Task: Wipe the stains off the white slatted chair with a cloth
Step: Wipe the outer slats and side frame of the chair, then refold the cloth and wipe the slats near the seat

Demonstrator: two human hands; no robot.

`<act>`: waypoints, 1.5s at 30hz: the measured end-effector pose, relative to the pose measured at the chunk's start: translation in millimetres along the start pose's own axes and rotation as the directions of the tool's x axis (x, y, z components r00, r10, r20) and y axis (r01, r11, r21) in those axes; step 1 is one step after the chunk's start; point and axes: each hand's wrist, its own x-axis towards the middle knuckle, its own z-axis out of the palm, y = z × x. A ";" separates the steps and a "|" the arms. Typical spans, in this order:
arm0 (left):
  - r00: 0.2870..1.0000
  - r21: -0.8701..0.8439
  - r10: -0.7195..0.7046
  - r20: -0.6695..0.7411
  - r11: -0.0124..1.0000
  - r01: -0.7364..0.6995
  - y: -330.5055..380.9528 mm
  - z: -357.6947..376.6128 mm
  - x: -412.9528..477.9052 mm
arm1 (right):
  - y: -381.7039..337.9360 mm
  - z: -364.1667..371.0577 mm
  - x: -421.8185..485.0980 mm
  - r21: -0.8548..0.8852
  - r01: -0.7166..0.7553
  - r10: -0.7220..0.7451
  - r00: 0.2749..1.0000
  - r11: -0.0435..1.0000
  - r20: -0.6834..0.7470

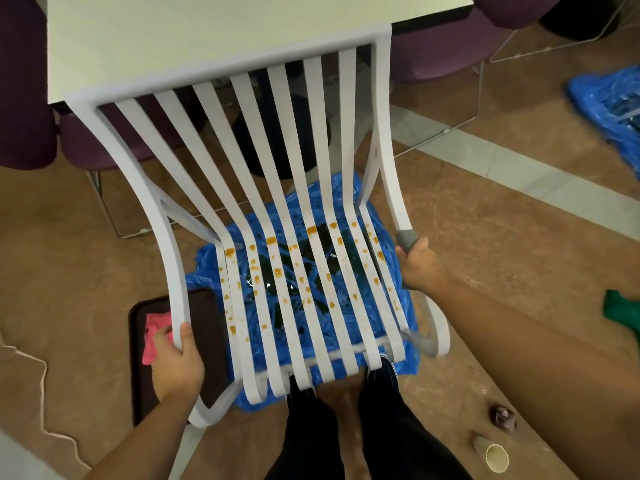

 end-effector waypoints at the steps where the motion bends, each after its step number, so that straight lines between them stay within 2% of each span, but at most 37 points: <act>1: 0.999 -0.020 -0.054 -0.002 0.998 0.054 0.0 0.0 1.2 | 0.6 0.6 0.4 -0.006 0.013 -0.013 1.000 1.000 -0.020; 3: 0.988 -0.049 -0.153 0.008 0.987 0.153 -1.2 -0.7 4.6 | 11.7 4.8 -8.0 -0.022 0.062 -0.063 0.996 0.998 -0.059; 7: 0.971 -0.086 -0.229 0.074 0.968 0.235 -6.8 2.0 15.6 | 61.7 23.3 -46.9 -0.066 0.097 -0.108 0.977 0.993 -0.181; 10: 0.961 -0.076 -0.269 0.072 0.959 0.274 -15.6 3.4 25.0 | 94.7 33.2 -64.7 -0.077 0.111 -0.123 0.978 0.991 -0.169; 14: 0.986 -0.072 -0.161 0.038 0.984 0.163 -16.2 4.1 24.9 | 84.8 21.2 -44.7 -0.142 0.121 -0.131 0.990 0.982 -0.060; 16: 0.998 -0.024 -0.067 -0.007 0.997 0.067 -11.4 5.0 18.2 | 69.6 14.0 -28.7 -0.180 0.121 -0.131 0.991 0.976 -0.040; 18: 0.998 -0.004 -0.030 -0.058 1.000 0.030 -10.8 6.0 15.6 | 50.2 7.8 -14.3 -0.220 0.114 -0.125 0.992 0.969 -0.034; 22: 0.997 -0.021 -0.033 -0.076 0.999 0.032 -12.1 8.2 13.7 | 25.4 9.8 10.3 -0.120 0.115 -0.127 0.988 0.986 -0.092; 26: 0.999 -0.060 -0.033 -0.027 0.998 0.031 -14.3 12.7 17.6 | 32.1 21.3 13.4 -0.109 0.246 -0.268 0.913 0.963 -0.307; 29: 1.000 -0.074 -0.020 0.000 0.997 0.020 -19.1 15.0 24.9 | 33.9 18.4 14.5 -0.008 0.300 -0.275 0.864 0.954 -0.421; 31: 0.998 -0.149 -0.036 0.058 0.988 0.044 -22.2 9.4 28.5 | 21.5 25.3 10.5 -0.049 0.347 -0.327 0.816 0.937 -0.477; 33: 0.980 -0.264 -0.080 0.185 0.956 0.128 -23.5 5.5 34.2 | -3.1 32.5 0.6 -0.124 0.415 -0.417 0.754 0.901 -0.508; 35: 0.919 -0.347 -0.125 0.374 0.900 0.263 -30.7 0.9 46.4 | -41.2 46.8 -18.8 -0.136 0.570 -0.569 0.709 0.810 -0.416; 36: 0.882 -0.369 -0.126 0.454 0.874 0.315 -33.5 -2.1 51.0 | -64.1 55.7 -30.2 -0.075 0.637 -0.620 0.707 0.768 -0.340; 38: 0.839 -0.366 -0.126 0.529 0.858 0.360 -43.6 -5.4 58.7 | -111.1 86.6 -49.9 0.107 0.693 -0.676 0.720 0.713 -0.154; 39: 0.829 -0.360 -0.138 0.543 0.853 0.378 -53.3 -7.4 60.7 | -134.0 108.3 -61.5 0.158 0.710 -0.711 0.701 0.687 -0.058; 42: 0.808 -0.367 -0.174 0.563 0.823 0.433 -67.0 -5.6 56.4 | -191.0 162.3 -91.3 0.105 0.833 -0.839 0.535 0.544 0.102; 45: 0.781 -0.417 -0.217 0.585 0.746 0.520 -73.1 -5.5 46.2 | -233.9 204.8 -126.4 0.028 0.909 -0.904 0.410 0.416 0.122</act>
